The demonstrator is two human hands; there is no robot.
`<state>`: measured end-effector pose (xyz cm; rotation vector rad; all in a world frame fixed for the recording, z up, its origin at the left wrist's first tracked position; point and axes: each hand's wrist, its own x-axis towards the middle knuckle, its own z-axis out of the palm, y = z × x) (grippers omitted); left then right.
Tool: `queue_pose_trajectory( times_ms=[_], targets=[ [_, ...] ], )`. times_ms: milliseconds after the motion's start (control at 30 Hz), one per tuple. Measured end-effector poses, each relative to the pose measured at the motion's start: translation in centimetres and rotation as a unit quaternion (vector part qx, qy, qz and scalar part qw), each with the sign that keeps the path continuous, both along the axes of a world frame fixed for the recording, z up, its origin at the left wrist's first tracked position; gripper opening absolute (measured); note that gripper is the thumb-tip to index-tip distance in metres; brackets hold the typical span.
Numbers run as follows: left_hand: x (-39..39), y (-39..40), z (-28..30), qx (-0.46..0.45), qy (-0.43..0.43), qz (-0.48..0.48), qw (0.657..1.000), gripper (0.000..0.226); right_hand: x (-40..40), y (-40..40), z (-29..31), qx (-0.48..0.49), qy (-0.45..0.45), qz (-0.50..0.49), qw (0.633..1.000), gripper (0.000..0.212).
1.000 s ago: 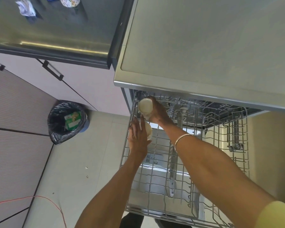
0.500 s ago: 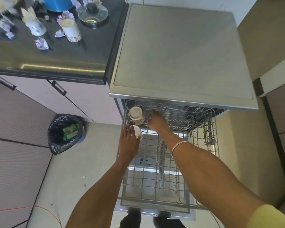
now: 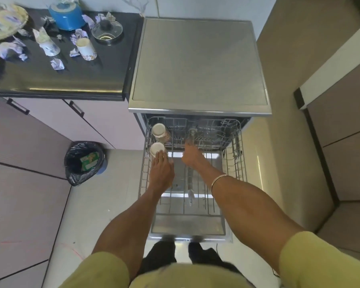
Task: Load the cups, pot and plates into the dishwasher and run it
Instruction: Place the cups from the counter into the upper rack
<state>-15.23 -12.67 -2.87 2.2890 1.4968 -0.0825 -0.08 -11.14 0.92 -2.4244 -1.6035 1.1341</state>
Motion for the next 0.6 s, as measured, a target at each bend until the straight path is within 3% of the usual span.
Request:
queue_pose_trajectory(
  times_ms=[167,433,600],
  targets=[
    [0.1,-2.4,2.6,-0.021,-0.020,0.026,0.999,0.056,-1.0,-4.4,0.1,-0.026,-0.042,0.023,0.999,0.056],
    [-0.2,-3.6,5.0,0.007,0.003,0.010,1.000,0.053,0.2,-6.6,-0.5,-0.031,-0.075,0.079,0.994,0.054],
    [-0.2,-3.8,5.4,-0.006,-0.015,0.023,1.000,0.058,0.7,-7.3,1.1,0.015,-0.089,0.070,0.993,0.054]
  ],
)
